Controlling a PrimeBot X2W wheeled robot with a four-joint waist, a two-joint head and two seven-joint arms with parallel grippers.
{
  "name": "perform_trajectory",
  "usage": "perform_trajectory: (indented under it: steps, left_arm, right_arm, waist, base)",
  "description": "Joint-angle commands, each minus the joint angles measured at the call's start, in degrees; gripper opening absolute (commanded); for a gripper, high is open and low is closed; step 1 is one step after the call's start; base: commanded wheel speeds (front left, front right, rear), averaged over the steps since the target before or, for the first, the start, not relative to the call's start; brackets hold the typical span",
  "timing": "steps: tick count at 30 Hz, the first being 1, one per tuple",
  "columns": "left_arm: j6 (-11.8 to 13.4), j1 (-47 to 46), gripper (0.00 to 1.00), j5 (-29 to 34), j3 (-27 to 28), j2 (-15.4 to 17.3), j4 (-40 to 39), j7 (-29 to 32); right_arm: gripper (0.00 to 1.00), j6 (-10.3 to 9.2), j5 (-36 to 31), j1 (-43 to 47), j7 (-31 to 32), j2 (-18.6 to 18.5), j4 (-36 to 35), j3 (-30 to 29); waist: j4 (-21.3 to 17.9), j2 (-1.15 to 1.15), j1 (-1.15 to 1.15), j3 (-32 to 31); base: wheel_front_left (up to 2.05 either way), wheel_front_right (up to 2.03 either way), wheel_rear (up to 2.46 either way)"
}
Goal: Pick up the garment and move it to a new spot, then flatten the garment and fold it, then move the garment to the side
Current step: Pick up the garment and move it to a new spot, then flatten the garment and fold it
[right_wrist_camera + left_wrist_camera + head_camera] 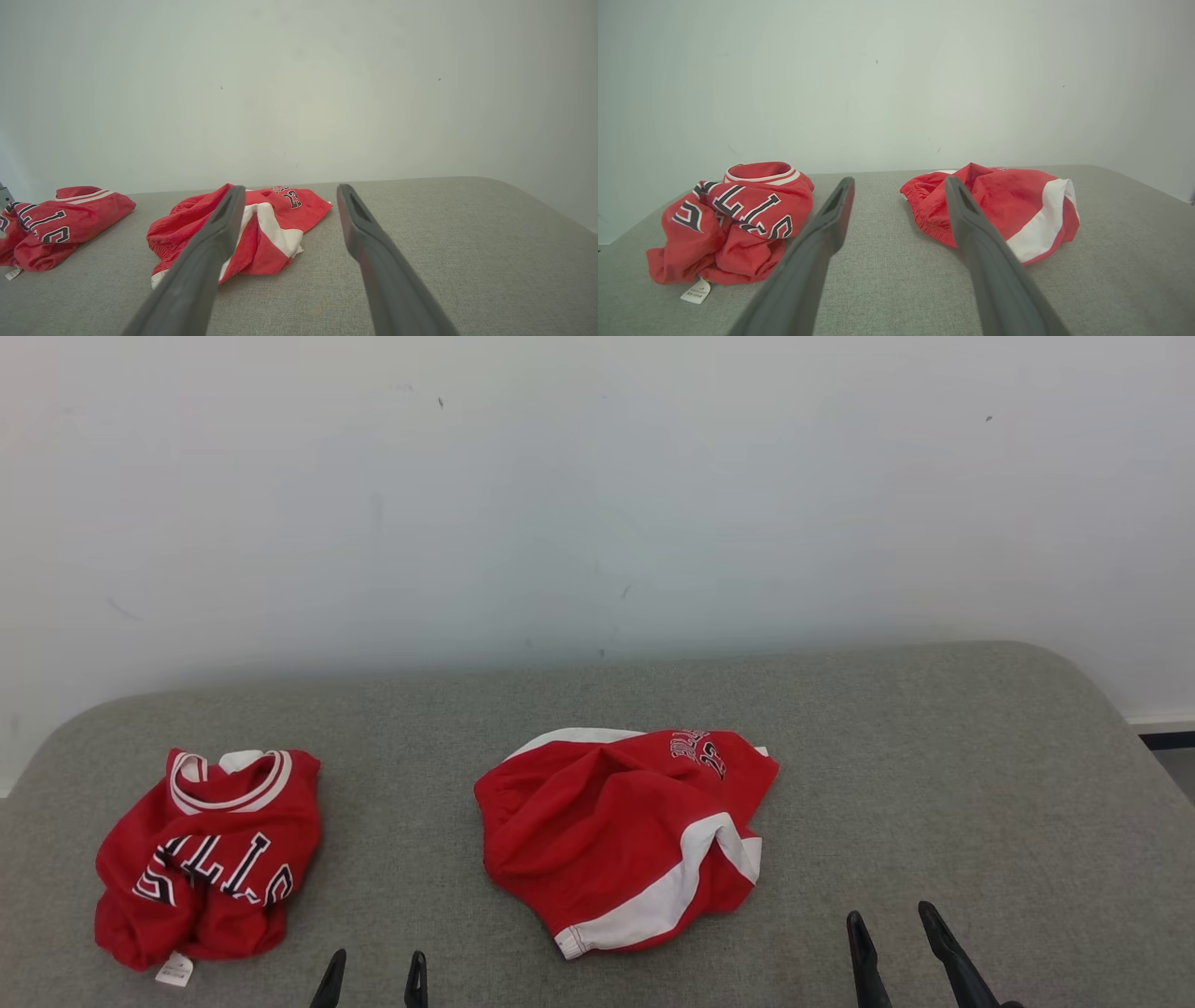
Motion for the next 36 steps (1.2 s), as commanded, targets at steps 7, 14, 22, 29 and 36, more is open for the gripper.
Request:
perform_trajectory:
  steps: [7,14,22,29,36]
  left_arm:
    - [-0.3,0.1,1.0,0.5,0.2,-0.4,0.7,-0.1]
    - [-0.2,-0.1,1.0,0.4,-0.1,-0.5,1.5,-0.1]
    - [-1.0,-1.1,1.0,-2.6,-1.4,-0.5,4.6,-0.1]
    - [-3.9,-5.0,1.0,-9.9,-5.2,-0.5,13.5,-0.1]
    - [-5.4,-12.3,1.0,-13.2,-10.0,-0.5,22.8,-0.1]
  right_arm:
    - [1.0,-0.12,-0.2,0.1,0.0,0.0,0.1,-0.2]
    - [1.0,-0.12,-0.1,0.3,0.0,0.0,0.0,-0.2]
    - [1.0,-0.12,0.1,-0.2,0.0,0.0,0.2,-0.1]
    - [1.0,-0.12,0.0,-1.0,0.0,0.0,0.5,0.5]
    - [1.0,-0.12,-0.6,-2.0,0.0,0.0,0.5,1.3]
  waist:
    - [-0.3,0.0,0.0,0.2]
    - [-0.3,0.0,0.0,0.2]
    - [-0.1,0.0,0.0,0.9]
    - [-0.5,0.0,0.0,2.2]
    - [-1.7,0.0,0.0,4.8]
  base:
    - [0.0,0.0,0.0]
    - [0.0,0.0,0.0]
    - [0.0,0.0,0.0]
    - [0.0,0.0,0.0]
    - [0.0,0.0,0.0]
